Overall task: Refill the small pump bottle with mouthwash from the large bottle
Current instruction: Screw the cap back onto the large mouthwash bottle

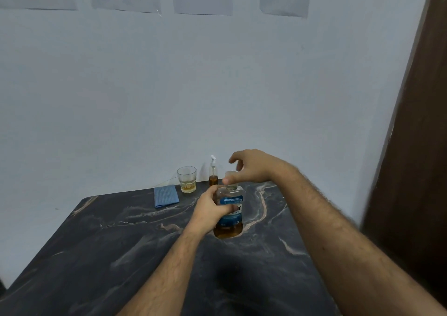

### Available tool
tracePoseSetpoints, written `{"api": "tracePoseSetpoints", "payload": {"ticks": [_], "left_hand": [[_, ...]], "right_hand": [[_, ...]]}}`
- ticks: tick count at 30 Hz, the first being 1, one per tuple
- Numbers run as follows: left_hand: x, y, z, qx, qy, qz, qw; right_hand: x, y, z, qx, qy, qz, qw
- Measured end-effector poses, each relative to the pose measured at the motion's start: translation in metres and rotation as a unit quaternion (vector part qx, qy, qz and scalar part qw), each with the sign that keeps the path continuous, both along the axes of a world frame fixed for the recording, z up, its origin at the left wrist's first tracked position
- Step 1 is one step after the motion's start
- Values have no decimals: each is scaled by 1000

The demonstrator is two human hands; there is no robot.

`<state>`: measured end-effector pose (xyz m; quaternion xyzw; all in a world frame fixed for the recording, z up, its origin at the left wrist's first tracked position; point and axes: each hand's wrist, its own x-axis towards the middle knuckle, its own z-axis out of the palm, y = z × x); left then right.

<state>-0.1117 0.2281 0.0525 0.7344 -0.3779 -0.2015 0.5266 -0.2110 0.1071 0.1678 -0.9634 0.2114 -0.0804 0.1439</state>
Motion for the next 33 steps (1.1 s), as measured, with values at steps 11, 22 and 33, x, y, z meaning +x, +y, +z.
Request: {"api": "tracePoseSetpoints", "payload": {"ticks": [11, 22, 33], "left_hand": [[-1, -3, 2, 7, -7, -7, 1000], [6, 0, -2, -12, -12, -16, 1000], [16, 8, -3, -13, 56, -112, 992]], "right_hand": [[9, -2, -11, -1, -65, 11, 998], [4, -2, -11, 47, -61, 66, 995], [-2, -13, -32, 307, -124, 137, 934]]}}
